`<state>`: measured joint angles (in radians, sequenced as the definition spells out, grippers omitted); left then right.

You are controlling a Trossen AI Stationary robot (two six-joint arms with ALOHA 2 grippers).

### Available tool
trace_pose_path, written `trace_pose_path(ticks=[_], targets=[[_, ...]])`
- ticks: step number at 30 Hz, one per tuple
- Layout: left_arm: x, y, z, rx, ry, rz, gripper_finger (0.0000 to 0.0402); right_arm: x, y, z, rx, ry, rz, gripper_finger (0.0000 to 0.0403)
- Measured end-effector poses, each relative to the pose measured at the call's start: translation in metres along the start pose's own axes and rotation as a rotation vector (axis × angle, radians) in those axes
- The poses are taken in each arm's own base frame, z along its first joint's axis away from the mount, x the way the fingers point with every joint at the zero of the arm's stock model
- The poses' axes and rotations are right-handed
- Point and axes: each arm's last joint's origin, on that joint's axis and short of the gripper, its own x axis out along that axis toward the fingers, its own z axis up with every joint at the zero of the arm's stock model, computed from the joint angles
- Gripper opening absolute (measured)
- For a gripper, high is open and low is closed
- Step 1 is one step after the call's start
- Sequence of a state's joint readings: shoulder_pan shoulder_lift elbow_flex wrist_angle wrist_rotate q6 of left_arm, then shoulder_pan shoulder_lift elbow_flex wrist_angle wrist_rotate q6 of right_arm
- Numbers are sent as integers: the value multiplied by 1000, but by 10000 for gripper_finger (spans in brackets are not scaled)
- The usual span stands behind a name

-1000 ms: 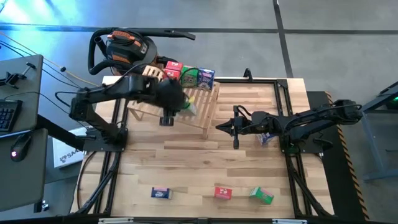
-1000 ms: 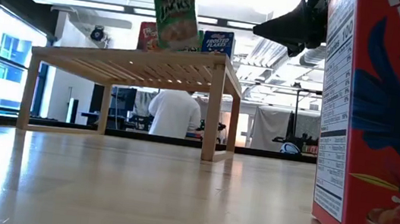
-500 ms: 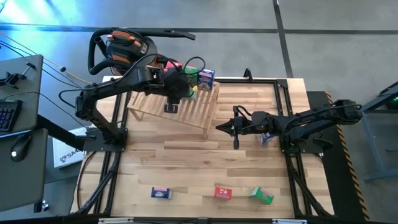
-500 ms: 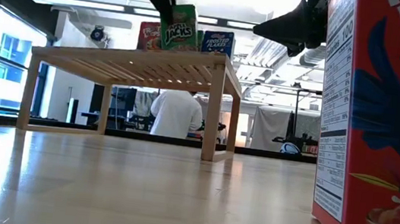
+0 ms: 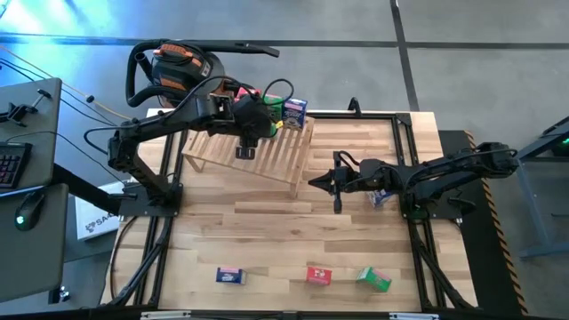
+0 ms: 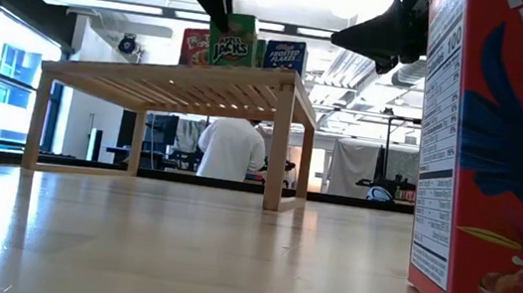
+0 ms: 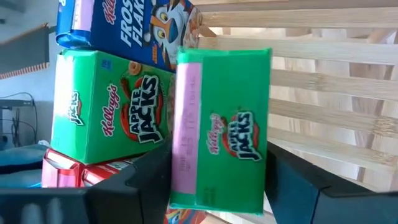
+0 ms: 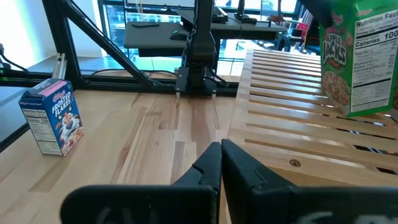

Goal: Stack cereal on shelf
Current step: Put the left green cereal box aligned with the other green cereal box on the shelf

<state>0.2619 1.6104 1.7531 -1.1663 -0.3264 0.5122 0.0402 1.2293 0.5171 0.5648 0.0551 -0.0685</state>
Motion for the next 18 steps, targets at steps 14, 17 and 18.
trace_pose_path(ticks=[14,17,18], targets=[[-2,13,1,35,-51,86,221,0,0,0,0,0,0,1],[-6,15,2,46,-78,104,221,0,0,0,0,0,0,1],[-8,16,2,52,-88,109,221,0,0,0,0,0,0,1]])
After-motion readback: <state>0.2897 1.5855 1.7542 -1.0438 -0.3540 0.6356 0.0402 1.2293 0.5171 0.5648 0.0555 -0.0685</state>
